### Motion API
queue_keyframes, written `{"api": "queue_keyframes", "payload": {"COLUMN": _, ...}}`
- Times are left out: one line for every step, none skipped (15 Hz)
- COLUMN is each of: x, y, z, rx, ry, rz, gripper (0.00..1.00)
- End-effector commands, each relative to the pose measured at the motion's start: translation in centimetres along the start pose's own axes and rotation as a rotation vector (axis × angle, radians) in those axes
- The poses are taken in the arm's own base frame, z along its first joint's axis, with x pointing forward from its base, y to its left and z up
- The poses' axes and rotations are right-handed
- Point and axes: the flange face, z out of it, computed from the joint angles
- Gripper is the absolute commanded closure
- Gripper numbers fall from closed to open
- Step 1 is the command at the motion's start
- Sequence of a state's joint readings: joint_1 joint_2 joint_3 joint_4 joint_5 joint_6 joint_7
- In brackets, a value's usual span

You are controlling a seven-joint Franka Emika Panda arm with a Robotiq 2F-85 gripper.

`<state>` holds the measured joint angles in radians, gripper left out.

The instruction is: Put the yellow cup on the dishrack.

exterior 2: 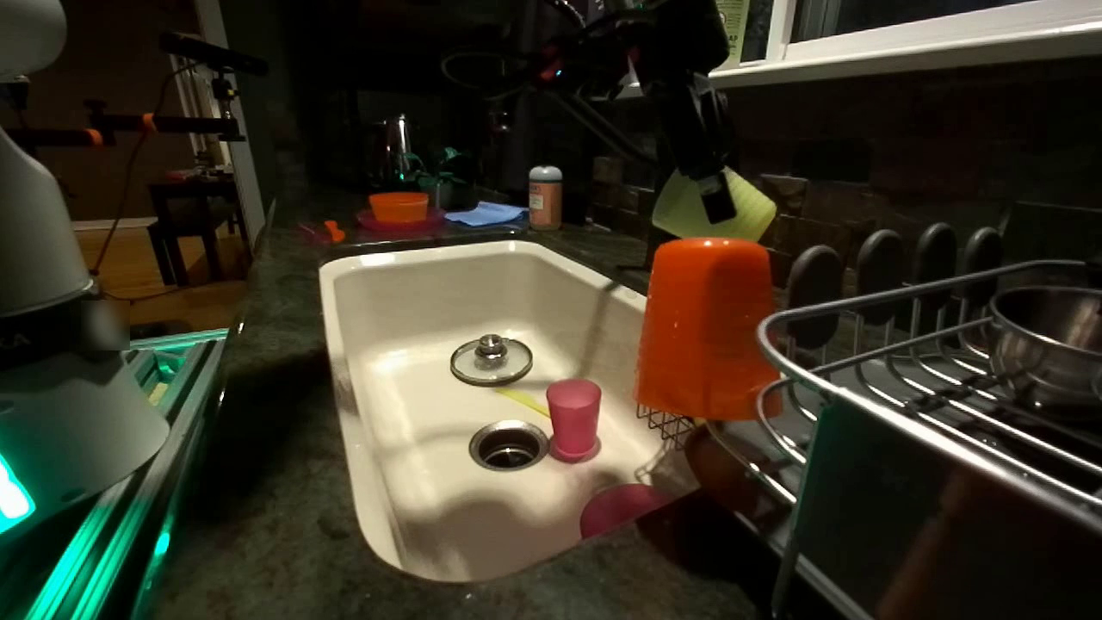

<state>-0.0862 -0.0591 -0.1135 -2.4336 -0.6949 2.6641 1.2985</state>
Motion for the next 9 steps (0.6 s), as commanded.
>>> {"api": "queue_keyframes", "payload": {"x": 0.6, "y": 0.9, "z": -1.7, "rx": -0.040, "ry": 0.121, "rz": -0.027, "gripper": 0.53}}
{"api": "queue_keyframes", "payload": {"x": 0.6, "y": 1.1, "z": -1.9, "rx": -0.044, "ry": 0.146, "rz": -0.030, "gripper": 0.53}}
{"api": "queue_keyframes", "payload": {"x": 0.7, "y": 1.2, "z": -2.2, "rx": -0.048, "ry": 0.168, "rz": -0.034, "gripper": 0.53}}
{"api": "queue_keyframes", "payload": {"x": 0.7, "y": 1.4, "z": -2.4, "rx": -0.051, "ry": 0.190, "rz": -0.035, "gripper": 0.53}}
{"api": "queue_keyframes", "payload": {"x": 0.7, "y": 1.5, "z": -2.6, "rx": -0.053, "ry": 0.201, "rz": -0.036, "gripper": 0.53}}
{"api": "queue_keyframes", "payload": {"x": 0.8, "y": 1.7, "z": -2.8, "rx": -0.061, "ry": 0.219, "rz": -0.032, "gripper": 0.53}}
{"api": "queue_keyframes", "payload": {"x": 0.8, "y": 1.8, "z": -3.1, "rx": -0.070, "ry": 0.237, "rz": -0.030, "gripper": 0.53}}
{"api": "queue_keyframes", "payload": {"x": 0.9, "y": 2.1, "z": -3.5, "rx": -0.085, "ry": 0.261, "rz": -0.025, "gripper": 0.53}}
{"api": "queue_keyframes", "payload": {"x": 0.9, "y": 2.2, "z": -3.7, "rx": -0.101, "ry": 0.278, "rz": -0.023, "gripper": 0.53}}
